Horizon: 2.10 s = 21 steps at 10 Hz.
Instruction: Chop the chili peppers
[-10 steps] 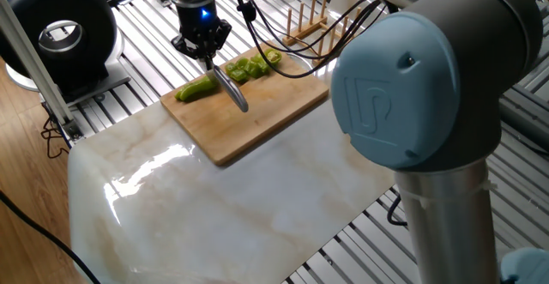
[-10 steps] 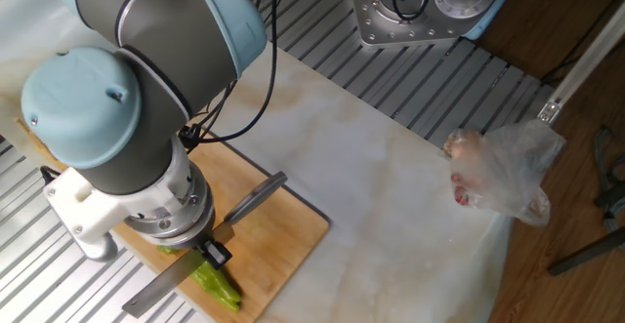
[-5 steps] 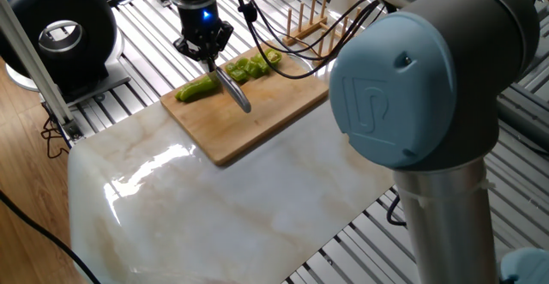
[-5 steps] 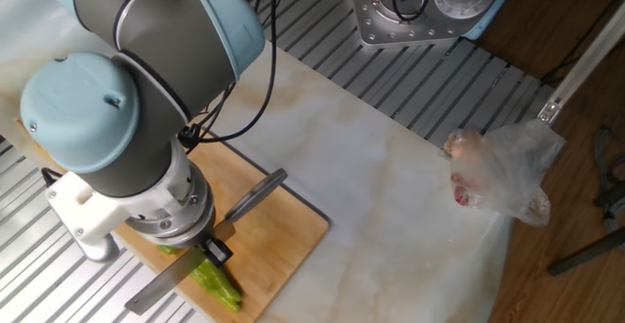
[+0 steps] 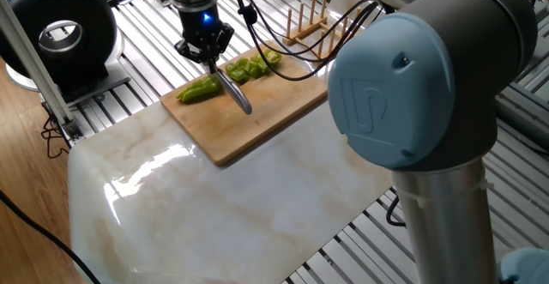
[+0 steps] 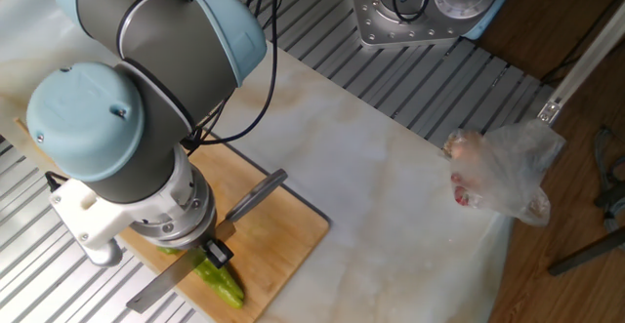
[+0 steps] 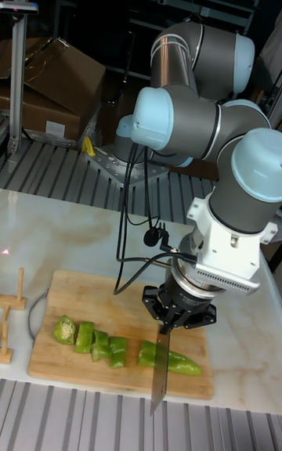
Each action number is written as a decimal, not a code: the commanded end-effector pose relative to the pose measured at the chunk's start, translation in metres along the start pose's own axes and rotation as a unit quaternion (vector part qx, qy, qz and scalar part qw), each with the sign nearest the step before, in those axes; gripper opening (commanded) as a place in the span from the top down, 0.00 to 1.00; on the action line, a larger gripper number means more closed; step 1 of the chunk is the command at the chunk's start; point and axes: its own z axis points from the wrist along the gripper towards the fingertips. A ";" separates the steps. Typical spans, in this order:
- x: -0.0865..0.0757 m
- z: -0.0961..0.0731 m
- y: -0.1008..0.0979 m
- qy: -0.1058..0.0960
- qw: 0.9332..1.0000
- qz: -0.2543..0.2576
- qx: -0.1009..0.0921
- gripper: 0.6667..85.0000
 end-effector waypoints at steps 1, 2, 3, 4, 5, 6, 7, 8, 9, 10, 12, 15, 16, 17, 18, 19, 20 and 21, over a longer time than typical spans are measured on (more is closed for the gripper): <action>0.002 0.002 -0.001 0.005 1.000 0.002 0.001 0.99; 0.002 0.002 0.000 0.007 1.000 0.002 0.000 0.99; 0.003 0.003 0.001 0.007 1.000 0.003 -0.002 0.99; 0.003 0.004 0.003 0.008 1.000 0.003 -0.004 0.99; 0.002 0.006 0.001 0.008 1.000 0.004 -0.002 0.99; 0.002 0.007 0.000 0.009 1.000 0.003 -0.002 0.99; 0.002 0.009 0.001 0.009 1.000 0.002 -0.005 0.99; 0.001 0.009 0.002 0.010 1.000 0.002 -0.006 0.99; 0.001 0.010 0.002 0.010 1.000 0.002 -0.006 0.99; 0.003 0.011 0.002 0.014 1.000 -0.001 -0.009 0.99; 0.001 0.013 0.002 0.012 1.000 -0.011 -0.015 0.99; -0.002 0.015 0.002 0.012 1.000 -0.013 -0.018 0.99; -0.002 0.015 0.003 0.011 1.000 -0.013 -0.019 0.99; -0.002 0.015 0.004 0.011 1.000 -0.013 -0.022 0.99; -0.003 0.015 0.005 0.009 1.000 -0.013 -0.024 0.99; -0.004 0.014 0.006 0.008 1.000 -0.013 -0.025 0.99; -0.004 0.014 0.006 0.008 1.000 -0.013 -0.026 0.99; -0.004 0.015 0.006 0.008 1.000 -0.014 -0.026 0.99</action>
